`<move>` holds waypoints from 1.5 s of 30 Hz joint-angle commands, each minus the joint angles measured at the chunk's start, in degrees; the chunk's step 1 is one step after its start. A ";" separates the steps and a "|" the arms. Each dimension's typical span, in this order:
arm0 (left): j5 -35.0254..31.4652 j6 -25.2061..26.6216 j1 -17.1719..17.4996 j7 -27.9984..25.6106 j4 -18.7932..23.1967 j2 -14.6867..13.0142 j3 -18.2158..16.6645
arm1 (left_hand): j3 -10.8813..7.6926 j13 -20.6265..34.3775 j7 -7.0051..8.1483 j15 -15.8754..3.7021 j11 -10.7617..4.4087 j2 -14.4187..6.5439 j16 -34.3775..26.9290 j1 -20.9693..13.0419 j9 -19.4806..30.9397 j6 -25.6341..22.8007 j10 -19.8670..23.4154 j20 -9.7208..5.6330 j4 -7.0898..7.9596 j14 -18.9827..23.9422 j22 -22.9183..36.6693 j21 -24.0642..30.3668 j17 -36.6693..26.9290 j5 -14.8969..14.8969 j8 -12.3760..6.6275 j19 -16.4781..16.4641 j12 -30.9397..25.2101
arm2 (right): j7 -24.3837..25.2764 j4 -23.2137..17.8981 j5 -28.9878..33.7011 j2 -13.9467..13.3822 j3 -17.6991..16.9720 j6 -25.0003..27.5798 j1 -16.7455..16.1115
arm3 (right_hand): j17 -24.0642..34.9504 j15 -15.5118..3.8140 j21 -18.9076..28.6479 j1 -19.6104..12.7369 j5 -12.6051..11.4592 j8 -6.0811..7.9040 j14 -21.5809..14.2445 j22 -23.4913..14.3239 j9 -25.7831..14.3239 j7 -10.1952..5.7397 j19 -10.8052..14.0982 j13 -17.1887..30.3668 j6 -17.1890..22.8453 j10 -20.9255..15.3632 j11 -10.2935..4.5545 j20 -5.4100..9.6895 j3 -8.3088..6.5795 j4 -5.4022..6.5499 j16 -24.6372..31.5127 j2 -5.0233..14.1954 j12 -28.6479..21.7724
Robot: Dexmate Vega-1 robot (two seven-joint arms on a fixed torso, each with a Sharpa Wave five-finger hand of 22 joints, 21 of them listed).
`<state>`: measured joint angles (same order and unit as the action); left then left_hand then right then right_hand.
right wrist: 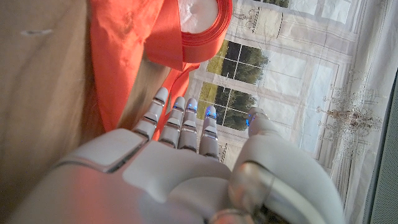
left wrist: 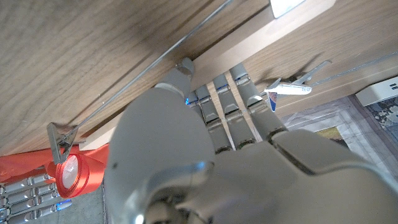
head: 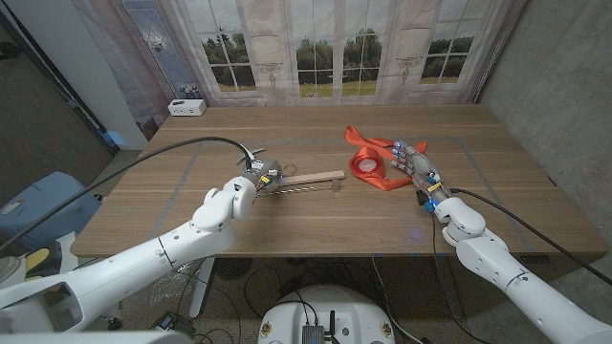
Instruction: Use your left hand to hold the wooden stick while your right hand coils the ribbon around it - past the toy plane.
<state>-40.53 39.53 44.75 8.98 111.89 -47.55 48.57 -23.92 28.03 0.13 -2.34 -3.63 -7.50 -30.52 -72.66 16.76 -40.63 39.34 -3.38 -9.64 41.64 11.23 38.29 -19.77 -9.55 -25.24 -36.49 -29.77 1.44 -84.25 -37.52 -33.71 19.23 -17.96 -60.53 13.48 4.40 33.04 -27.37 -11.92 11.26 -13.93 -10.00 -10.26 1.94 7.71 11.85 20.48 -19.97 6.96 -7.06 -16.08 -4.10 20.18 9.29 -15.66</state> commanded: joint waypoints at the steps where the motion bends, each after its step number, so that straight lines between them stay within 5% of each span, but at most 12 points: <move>1: 0.07 -3.00 2.08 -6.24 -3.04 1.08 -1.15 | -0.32 3.21 -0.02 -9.05 -1.51 -2.59 -2.45 -4.58 0.06 -7.02 3.43 -1.26 0.10 6.38 0.75 2.49 -5.66 -0.44 -1.08 -1.89 -1.29 | 1.63 -1.89 0.61 -0.70 -0.45 0.50 -1.28 | 0.18 0.00 -0.07 0.41 -0.08 0.10 -0.53 -0.12 -0.26 -0.17 0.72 0.24 0.61 -0.48 0.00 0.12 -0.21 0.21 0.41 -0.10 0.05; 11: -2.89 -4.69 4.67 -14.59 -0.62 -0.04 -3.86 | 0.07 4.39 -0.28 -9.56 -0.95 -2.45 -3.80 -5.60 0.40 -7.12 3.45 -2.19 0.20 7.62 1.44 4.83 -7.93 -0.46 -1.27 -2.37 -1.53 | 2.55 -3.16 1.58 -1.27 -0.52 0.76 -1.72 | 0.15 -0.16 -0.22 0.20 -0.11 0.06 -0.64 -0.12 -0.26 -0.13 0.86 0.25 0.65 -0.60 0.09 -0.02 -0.46 -0.07 0.39 -0.12 0.14; 30: -11.93 -2.54 9.43 -18.12 6.90 -2.71 -8.58 | 0.28 5.68 -0.07 -9.91 -0.94 -2.36 -4.19 -6.10 1.05 -7.25 3.71 -2.35 0.47 7.78 1.92 6.93 -9.75 -0.65 -1.67 -1.72 -1.78 | 4.42 -5.79 5.01 -2.99 -0.19 1.92 -1.48 | 0.10 -0.31 -0.54 -0.46 -0.19 0.00 -0.65 -0.13 -0.26 -0.16 1.09 0.28 0.73 -0.67 -0.25 0.04 -0.94 -0.83 0.32 -0.22 0.40; 45: -16.90 0.44 14.44 -18.90 10.12 -3.40 -12.52 | 0.34 6.60 0.03 -10.02 -0.97 -2.26 -4.09 -6.07 1.04 -7.28 3.77 -2.53 0.70 8.01 2.10 8.48 -10.67 -0.74 -1.64 -1.24 -1.83 | 15.25 -20.22 18.29 -10.70 1.83 19.11 -2.03 | -0.36 -1.56 -1.39 -2.93 -0.39 0.08 0.14 -0.12 -0.28 -0.82 0.82 0.31 1.26 -0.34 -2.22 0.02 -1.88 -3.26 -0.33 -1.01 1.01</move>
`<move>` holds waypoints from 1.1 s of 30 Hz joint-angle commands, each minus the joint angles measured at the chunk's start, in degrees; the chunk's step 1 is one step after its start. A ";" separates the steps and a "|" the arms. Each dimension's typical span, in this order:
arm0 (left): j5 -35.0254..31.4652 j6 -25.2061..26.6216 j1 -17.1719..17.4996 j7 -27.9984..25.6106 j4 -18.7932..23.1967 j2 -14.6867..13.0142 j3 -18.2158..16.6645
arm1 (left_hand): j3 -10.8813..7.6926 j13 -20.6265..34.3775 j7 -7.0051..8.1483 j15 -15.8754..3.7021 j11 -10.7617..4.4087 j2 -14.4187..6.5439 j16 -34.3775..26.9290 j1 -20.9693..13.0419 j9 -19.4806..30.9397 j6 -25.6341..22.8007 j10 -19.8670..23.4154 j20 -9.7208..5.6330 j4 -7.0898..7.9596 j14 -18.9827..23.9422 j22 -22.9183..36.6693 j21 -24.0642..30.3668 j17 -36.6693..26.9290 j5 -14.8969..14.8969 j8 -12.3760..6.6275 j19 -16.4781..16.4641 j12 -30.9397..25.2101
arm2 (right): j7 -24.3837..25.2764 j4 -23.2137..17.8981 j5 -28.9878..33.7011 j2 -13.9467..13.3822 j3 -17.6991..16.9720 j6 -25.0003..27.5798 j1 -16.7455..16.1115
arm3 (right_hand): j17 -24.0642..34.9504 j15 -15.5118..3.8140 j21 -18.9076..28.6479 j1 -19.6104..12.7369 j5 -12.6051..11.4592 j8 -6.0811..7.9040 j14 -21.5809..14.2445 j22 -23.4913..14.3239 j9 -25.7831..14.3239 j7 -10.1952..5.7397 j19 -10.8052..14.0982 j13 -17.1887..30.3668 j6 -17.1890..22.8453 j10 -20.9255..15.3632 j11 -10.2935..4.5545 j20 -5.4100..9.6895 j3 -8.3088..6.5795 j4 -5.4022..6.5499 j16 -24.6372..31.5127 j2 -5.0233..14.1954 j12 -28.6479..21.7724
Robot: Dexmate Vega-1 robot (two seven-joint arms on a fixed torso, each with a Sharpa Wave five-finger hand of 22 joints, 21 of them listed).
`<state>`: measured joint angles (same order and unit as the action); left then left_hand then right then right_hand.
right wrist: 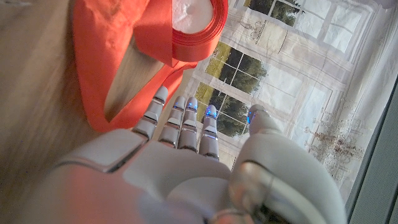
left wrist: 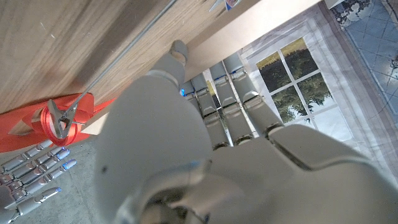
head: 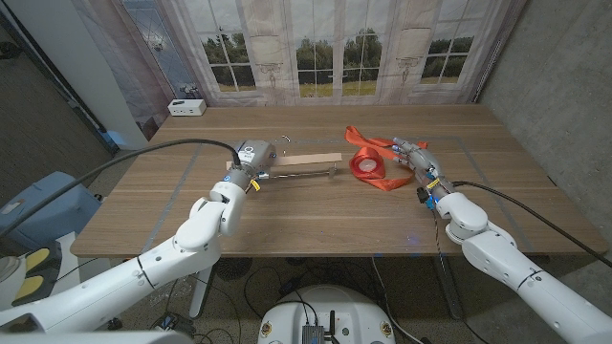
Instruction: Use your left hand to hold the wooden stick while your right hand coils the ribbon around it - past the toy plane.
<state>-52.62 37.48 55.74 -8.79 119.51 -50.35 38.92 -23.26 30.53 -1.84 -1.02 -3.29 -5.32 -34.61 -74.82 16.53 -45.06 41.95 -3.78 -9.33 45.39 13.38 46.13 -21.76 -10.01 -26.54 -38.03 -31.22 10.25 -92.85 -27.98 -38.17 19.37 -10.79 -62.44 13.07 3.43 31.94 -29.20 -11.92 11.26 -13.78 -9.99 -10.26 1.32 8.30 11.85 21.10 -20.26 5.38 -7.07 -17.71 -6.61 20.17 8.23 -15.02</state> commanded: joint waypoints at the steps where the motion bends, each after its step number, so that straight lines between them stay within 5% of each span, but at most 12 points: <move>1: -5.01 2.58 3.74 -1.26 2.63 -0.60 -3.12 | -0.32 4.16 2.01 -11.35 -1.41 -4.45 0.02 -3.89 1.26 -2.85 1.12 -2.10 0.42 4.27 -0.04 0.71 -8.73 -0.29 -0.34 0.37 -0.37 | 6.61 -12.38 9.41 -6.67 1.91 13.17 0.12 | 0.03 -0.65 -0.33 -1.24 -0.41 0.08 0.08 -0.12 -0.28 -0.18 0.23 0.32 0.65 -0.01 -0.71 0.05 -0.30 -0.86 -0.39 0.03 0.40; 18: -7.08 5.77 8.05 -3.54 3.93 0.31 -6.74 | -0.33 4.94 1.90 -11.42 -1.51 -4.31 0.29 -3.74 1.49 -2.70 1.17 -2.22 0.52 4.46 -0.01 2.04 -9.39 -0.36 -0.38 0.89 -0.34 | 3.38 -19.50 17.20 -11.07 7.17 29.98 7.22 | -0.92 -1.99 -1.91 -5.95 -0.52 -0.21 3.07 -0.06 -0.37 -1.16 -0.32 0.34 -0.01 3.13 -2.67 -0.31 -1.56 -3.73 -2.45 -2.03 2.22; 33: -7.44 6.06 9.72 -6.48 3.81 0.86 -8.41 | -0.42 5.69 1.89 -11.46 -1.39 -4.22 0.65 -3.63 1.61 -2.73 1.26 -2.32 0.53 4.57 -0.08 3.34 -9.95 -0.41 -0.41 1.45 -0.27 | -3.50 -23.12 27.05 -11.49 17.21 48.89 18.94 | -1.39 -2.95 -3.29 -10.41 0.60 -0.57 5.76 -0.07 -0.49 -2.01 -0.77 0.38 -1.74 6.43 -3.94 -0.25 -2.72 -3.80 -4.28 -3.13 3.47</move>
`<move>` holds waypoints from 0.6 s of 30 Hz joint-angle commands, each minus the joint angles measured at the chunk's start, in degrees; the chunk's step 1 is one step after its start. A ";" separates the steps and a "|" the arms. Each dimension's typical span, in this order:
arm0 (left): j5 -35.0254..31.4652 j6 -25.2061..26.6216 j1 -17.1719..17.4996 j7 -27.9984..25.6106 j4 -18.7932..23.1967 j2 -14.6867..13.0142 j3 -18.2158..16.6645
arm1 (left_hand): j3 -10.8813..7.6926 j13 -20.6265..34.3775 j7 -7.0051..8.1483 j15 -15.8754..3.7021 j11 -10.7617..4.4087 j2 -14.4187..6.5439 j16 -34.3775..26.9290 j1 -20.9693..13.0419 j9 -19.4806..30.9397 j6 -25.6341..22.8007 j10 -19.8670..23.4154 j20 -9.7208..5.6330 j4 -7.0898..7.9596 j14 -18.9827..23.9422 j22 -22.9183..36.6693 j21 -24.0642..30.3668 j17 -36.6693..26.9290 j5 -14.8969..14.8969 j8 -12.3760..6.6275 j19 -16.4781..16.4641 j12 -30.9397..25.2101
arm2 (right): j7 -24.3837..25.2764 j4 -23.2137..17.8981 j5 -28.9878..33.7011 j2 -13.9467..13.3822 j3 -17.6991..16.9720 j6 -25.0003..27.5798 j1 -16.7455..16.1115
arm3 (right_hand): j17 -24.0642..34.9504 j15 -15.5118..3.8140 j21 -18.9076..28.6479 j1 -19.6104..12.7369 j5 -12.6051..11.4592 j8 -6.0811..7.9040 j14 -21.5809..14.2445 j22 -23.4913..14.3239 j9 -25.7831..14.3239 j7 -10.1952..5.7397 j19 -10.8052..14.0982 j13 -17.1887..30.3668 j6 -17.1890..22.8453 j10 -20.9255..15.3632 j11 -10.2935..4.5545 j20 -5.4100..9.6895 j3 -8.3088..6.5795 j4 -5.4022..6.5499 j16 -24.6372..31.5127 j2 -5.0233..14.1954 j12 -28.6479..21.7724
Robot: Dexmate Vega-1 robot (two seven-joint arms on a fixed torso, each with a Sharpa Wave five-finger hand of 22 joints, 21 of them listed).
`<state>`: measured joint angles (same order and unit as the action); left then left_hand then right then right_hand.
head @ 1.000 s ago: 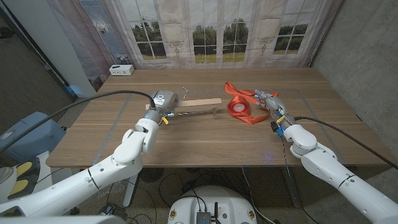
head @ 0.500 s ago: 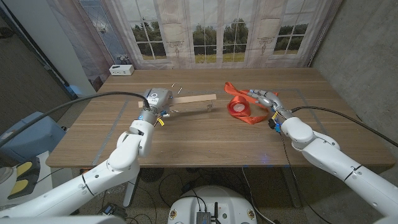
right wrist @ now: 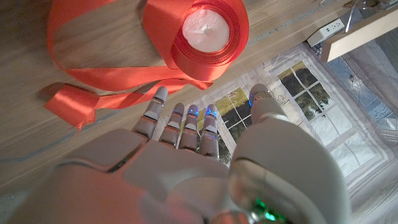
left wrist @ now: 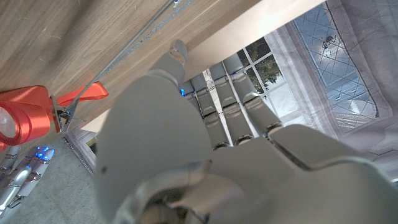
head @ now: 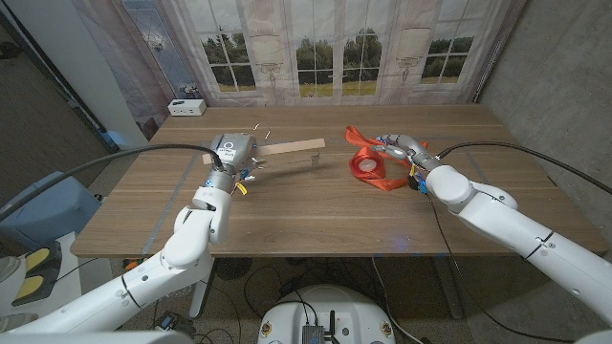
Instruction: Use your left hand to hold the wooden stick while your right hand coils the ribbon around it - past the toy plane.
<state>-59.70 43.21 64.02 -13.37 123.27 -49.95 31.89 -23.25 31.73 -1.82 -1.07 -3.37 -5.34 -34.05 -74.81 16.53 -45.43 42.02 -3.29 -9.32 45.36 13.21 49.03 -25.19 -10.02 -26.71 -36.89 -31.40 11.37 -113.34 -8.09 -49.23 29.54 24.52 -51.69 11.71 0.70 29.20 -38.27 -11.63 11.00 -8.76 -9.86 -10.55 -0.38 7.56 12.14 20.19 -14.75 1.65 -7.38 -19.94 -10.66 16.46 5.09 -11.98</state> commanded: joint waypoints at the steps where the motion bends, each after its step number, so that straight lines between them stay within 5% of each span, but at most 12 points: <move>1: -0.39 0.29 1.48 -2.05 0.02 0.45 -1.42 | -0.44 4.57 1.93 -11.39 -1.38 -4.19 0.13 -3.64 1.61 -2.35 1.20 -2.82 0.52 4.61 0.08 0.58 -6.58 -0.40 -0.24 0.40 -0.08 | -5.01 -2.63 7.78 -0.29 7.73 14.66 8.91 | -0.03 -0.25 -0.62 -1.44 0.33 -0.32 0.82 -0.20 -0.20 -0.31 -0.10 0.09 -0.91 1.07 -0.13 0.08 -0.51 0.28 -0.61 0.00 0.48; 10: -0.45 0.52 2.07 -2.79 0.15 0.61 -1.95 | -0.52 4.99 1.93 -11.39 -1.45 -4.14 0.36 -3.57 1.68 -2.34 1.17 -2.81 0.51 4.69 -0.01 1.34 -6.89 -0.42 -0.25 0.74 0.03 | -9.72 -2.07 11.50 -0.02 12.69 19.88 14.00 | -0.04 -0.21 -1.09 -2.17 0.59 -0.45 1.60 -0.21 -0.22 -0.55 -0.48 0.12 -1.74 1.91 -0.28 0.17 -0.61 0.45 -1.06 -0.19 0.66; 18: -0.73 0.92 2.63 -2.51 0.68 0.38 -2.24 | -0.59 5.14 2.04 -11.54 -1.48 -4.08 0.63 -3.51 1.68 -2.44 1.23 -2.83 0.49 4.65 -0.13 2.07 -7.18 -0.44 -0.26 1.00 0.24 | -14.43 -1.99 10.12 -1.04 13.34 20.19 15.53 | -0.11 0.10 -1.40 -2.44 0.89 -0.46 1.81 -0.21 -0.23 -0.31 -0.51 0.14 -2.20 2.48 -0.11 -0.23 -0.36 0.49 -1.32 -1.14 0.73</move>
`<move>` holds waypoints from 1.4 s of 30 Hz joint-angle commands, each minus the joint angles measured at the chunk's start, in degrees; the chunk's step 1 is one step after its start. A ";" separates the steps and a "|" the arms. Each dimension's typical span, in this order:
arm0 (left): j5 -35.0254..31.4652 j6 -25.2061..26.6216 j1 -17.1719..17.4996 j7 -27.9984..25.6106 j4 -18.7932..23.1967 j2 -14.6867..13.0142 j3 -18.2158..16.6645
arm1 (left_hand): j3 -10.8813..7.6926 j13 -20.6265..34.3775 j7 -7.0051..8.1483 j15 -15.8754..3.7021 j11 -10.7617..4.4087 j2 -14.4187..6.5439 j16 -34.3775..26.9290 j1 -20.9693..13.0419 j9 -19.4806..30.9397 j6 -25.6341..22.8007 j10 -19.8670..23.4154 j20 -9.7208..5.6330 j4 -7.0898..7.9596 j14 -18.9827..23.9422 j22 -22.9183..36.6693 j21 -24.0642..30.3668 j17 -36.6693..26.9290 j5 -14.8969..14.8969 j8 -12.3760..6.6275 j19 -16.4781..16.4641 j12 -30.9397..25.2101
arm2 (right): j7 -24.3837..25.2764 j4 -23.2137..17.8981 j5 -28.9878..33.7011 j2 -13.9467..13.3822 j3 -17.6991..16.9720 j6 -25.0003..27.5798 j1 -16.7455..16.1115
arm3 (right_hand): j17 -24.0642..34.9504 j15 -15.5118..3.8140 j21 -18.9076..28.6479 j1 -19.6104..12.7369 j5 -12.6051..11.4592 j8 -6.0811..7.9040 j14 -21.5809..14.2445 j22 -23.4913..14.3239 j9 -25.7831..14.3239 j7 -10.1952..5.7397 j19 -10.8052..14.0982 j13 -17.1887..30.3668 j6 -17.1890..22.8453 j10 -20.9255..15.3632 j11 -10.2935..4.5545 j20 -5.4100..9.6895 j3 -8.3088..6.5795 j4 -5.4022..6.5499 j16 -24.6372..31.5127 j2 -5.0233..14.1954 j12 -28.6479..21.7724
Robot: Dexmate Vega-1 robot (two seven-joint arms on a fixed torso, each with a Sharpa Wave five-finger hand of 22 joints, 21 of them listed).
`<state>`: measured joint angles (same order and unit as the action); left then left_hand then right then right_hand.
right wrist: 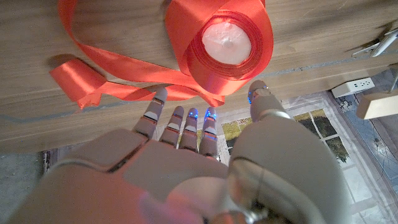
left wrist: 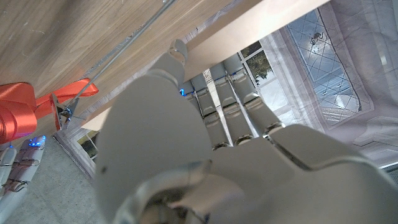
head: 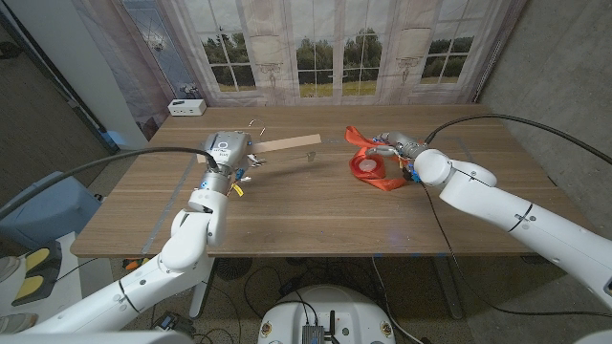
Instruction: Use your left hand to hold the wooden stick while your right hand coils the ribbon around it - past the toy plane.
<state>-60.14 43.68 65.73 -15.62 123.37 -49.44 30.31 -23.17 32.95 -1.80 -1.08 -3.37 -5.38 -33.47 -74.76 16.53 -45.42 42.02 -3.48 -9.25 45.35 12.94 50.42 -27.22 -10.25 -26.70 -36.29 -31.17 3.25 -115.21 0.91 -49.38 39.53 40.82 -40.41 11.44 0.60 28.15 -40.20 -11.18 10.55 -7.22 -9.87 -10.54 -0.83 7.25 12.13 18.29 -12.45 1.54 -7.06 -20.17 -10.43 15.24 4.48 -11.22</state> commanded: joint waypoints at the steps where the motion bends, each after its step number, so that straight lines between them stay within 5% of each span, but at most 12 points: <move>1: -0.28 0.49 1.02 -0.22 0.70 -0.17 -0.73 | -0.68 3.96 2.01 -11.49 -1.51 -4.03 0.06 -3.54 1.70 -2.48 1.22 -2.66 0.42 4.70 0.13 0.74 -5.18 -0.21 -0.28 0.44 0.02 | -6.79 -0.26 1.19 -0.95 3.62 4.38 4.55 | 0.14 0.26 -0.38 -0.61 0.45 0.01 0.21 -0.21 -0.24 0.09 -0.20 0.15 -0.30 0.19 0.01 -0.62 -0.14 0.22 -0.11 -0.61 -0.05; 10: -0.33 0.30 1.43 0.05 1.11 -0.34 -0.92 | -0.76 4.05 2.02 -11.45 -1.55 -3.96 0.28 -3.48 1.73 -2.43 1.43 -2.63 0.38 4.87 -0.02 1.51 -5.50 -0.23 -0.25 0.78 0.24 | -11.00 -0.70 3.52 -1.20 7.50 7.51 8.03 | 0.04 0.33 -0.75 -2.11 0.37 -0.01 0.34 -0.20 -0.26 -0.33 -0.26 0.17 -0.96 0.81 -0.05 -1.01 -0.64 -0.17 -0.41 -1.12 0.01; 17: -0.23 0.15 1.68 -0.22 1.16 -0.08 -1.01 | -0.83 4.15 2.07 -11.39 -1.56 -3.91 0.47 -3.43 1.72 -2.45 1.54 -2.65 0.36 4.89 -0.14 2.05 -5.71 -0.24 -0.22 0.98 0.39 | -13.14 0.29 7.66 0.11 11.87 9.72 11.36 | -0.02 -0.19 -1.71 -7.38 0.49 -0.29 0.88 -0.22 -0.28 -2.16 0.13 0.22 -4.06 3.71 -1.23 -1.01 -2.41 -0.33 -1.22 -2.18 0.39; 22: -0.18 0.25 2.22 -0.55 1.44 -0.02 -1.17 | -0.87 4.25 2.09 -11.40 -1.55 -3.87 0.59 -3.40 1.72 -2.52 1.51 -2.64 0.34 4.96 -0.23 2.41 -5.85 -0.25 -0.23 1.10 0.51 | -14.01 0.98 10.24 1.11 14.12 11.17 13.07 | 0.13 -0.74 -2.06 -9.84 0.48 -0.09 1.24 -0.23 -0.30 -3.30 0.46 0.24 -4.78 4.41 -1.99 -0.43 -3.45 -0.21 -1.42 -1.55 0.25; 26: -0.04 0.46 2.74 -0.89 1.67 0.05 -1.42 | -0.91 4.36 1.99 -11.41 -1.61 -3.87 0.69 -3.36 1.72 -2.47 1.63 -2.69 0.35 4.98 -0.30 2.69 -5.96 -0.26 -0.20 1.19 0.52 | -15.04 1.44 11.76 1.63 15.54 11.79 14.17 | 0.19 -1.40 -2.39 -12.61 0.46 0.23 1.31 -0.23 -0.30 -3.87 0.90 0.25 -4.85 4.78 -4.11 0.31 -4.48 -0.28 -1.53 -1.06 0.06; 35: -0.05 0.74 3.59 -1.28 2.08 0.00 -1.68 | -1.00 4.44 2.04 -11.37 -1.68 -3.81 0.91 -3.31 1.74 -2.45 1.68 -2.73 0.30 5.04 -0.46 3.31 -6.20 -0.28 -0.16 1.40 0.74 | -19.57 2.72 14.58 2.75 19.30 13.61 17.78 | 0.32 -1.72 -3.44 -15.83 0.67 0.07 3.48 -0.23 -0.32 -4.55 0.23 0.22 -6.38 6.21 -4.89 1.52 -5.18 0.02 -2.38 -0.97 0.26; 42: 0.00 0.91 4.49 -1.90 2.54 -0.26 -2.17 | -1.07 4.63 2.12 -11.44 -1.61 -3.78 1.10 -3.24 1.79 -2.46 1.61 -2.75 0.30 5.09 -0.60 3.81 -6.40 -0.31 -0.16 1.62 0.91 | -21.55 2.72 17.07 3.40 21.73 15.26 19.51 | 0.69 -3.18 -4.30 -16.94 0.90 1.80 2.60 -0.25 -0.46 -5.22 0.26 0.76 -2.32 1.89 -5.77 2.17 -4.72 0.76 -1.67 -1.01 -1.76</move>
<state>-60.31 44.32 69.07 -16.81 125.33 -49.47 28.69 -23.27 35.12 -1.76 -0.96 -3.38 -5.39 -32.14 -74.75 16.53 -45.39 42.02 -3.28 -9.34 45.84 12.22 53.73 -30.63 -10.23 -26.68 -34.86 -30.30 -14.86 -113.12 14.37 -47.07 57.46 53.82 -23.93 11.87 -1.79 24.14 -56.28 -10.37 11.59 -3.87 -10.01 -10.82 -5.98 7.27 12.51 14.11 -9.05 -4.14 -5.19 -24.96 -10.00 12.97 3.48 -12.25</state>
